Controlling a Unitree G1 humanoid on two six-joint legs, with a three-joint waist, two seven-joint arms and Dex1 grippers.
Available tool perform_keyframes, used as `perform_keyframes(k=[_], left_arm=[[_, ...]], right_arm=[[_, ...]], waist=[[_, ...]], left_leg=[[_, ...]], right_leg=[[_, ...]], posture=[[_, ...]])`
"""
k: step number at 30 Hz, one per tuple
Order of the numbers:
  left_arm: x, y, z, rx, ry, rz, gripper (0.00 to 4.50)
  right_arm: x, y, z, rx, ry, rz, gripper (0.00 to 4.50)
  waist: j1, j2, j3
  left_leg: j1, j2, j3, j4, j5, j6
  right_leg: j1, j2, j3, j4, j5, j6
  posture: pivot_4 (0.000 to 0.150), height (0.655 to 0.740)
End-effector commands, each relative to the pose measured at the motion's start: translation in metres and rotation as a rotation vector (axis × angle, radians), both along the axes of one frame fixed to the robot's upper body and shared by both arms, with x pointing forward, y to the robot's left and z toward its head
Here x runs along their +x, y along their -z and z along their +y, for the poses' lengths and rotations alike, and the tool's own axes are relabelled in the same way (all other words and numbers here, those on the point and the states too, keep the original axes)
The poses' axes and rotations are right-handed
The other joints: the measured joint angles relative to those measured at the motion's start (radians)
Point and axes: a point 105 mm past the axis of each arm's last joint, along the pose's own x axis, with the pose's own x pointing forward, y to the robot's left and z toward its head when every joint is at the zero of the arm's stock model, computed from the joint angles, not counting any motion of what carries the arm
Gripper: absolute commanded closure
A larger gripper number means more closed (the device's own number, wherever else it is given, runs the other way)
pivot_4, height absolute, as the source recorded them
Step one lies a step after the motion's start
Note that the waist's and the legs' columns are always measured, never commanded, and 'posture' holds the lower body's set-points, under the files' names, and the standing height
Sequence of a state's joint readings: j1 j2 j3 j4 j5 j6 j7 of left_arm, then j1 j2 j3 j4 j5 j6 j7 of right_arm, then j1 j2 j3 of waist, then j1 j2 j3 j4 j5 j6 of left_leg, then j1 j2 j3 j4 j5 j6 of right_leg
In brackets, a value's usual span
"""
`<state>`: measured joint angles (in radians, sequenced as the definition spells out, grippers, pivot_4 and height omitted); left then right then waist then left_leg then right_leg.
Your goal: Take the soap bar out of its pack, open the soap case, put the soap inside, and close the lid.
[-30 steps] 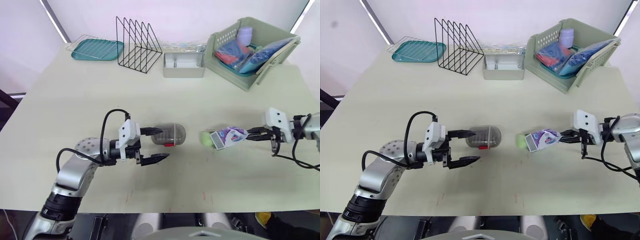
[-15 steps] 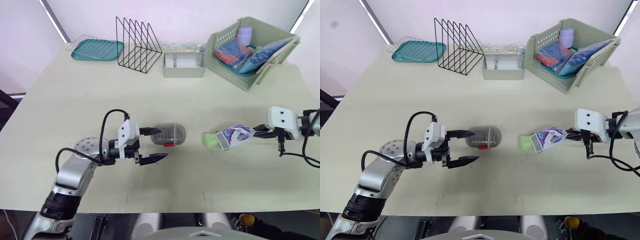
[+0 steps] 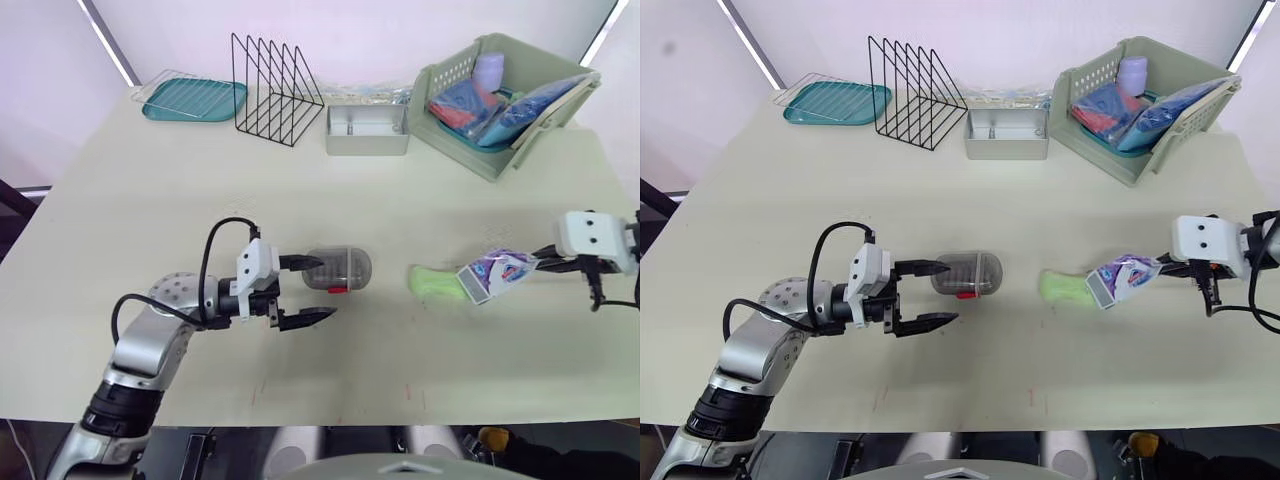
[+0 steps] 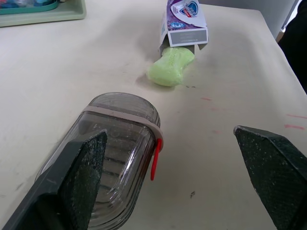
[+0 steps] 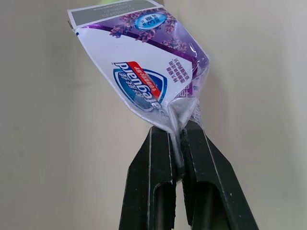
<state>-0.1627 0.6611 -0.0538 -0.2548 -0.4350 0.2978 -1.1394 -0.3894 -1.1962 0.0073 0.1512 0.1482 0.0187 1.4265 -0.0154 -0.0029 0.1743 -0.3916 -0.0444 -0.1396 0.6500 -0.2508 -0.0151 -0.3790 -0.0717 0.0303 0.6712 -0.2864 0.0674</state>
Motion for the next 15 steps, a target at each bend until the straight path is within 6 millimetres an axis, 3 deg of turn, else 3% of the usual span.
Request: perform_keyframes(k=[1,7,12,15], left_arm=[[-0.003,-0.008,-0.003,-0.015,0.028,-0.029,0.00],[-0.011,-0.016,-0.009,-0.073,0.054,-0.007,0.00],[-0.013,-0.021,-0.011,-0.119,0.050,0.007,0.00],[-0.012,-0.022,-0.013,-0.118,0.047,0.003,0.00]], right_arm=[[0.004,-0.024,-0.014,0.060,0.064,-0.075,4.46],[0.012,-0.025,-0.028,0.431,0.408,-0.116,4.46],[0.014,-0.013,-0.031,0.560,0.712,-0.210,4.46],[0.016,-0.006,-0.024,0.669,0.912,-0.290,4.46]], waist=[[0.000,0.000,0.000],[0.002,0.000,0.000],[0.001,0.001,0.000],[0.000,0.000,0.000]], left_leg=[[0.000,0.000,0.000,0.000,0.000,0.000],[-0.001,0.001,-0.001,0.000,0.000,0.000],[-0.001,0.001,-0.002,0.000,0.000,0.000],[-0.001,0.001,-0.002,0.000,0.000,0.000]], right_leg=[[0.000,0.000,0.000,0.000,0.000,0.000],[0.000,0.000,0.000,0.000,0.000,0.000],[0.000,0.000,0.000,0.000,0.000,0.000],[0.000,0.001,0.000,0.001,0.000,0.000]], posture=[[0.150,0.7400],[0.150,0.7400],[0.150,0.7400],[0.150,0.7400]])
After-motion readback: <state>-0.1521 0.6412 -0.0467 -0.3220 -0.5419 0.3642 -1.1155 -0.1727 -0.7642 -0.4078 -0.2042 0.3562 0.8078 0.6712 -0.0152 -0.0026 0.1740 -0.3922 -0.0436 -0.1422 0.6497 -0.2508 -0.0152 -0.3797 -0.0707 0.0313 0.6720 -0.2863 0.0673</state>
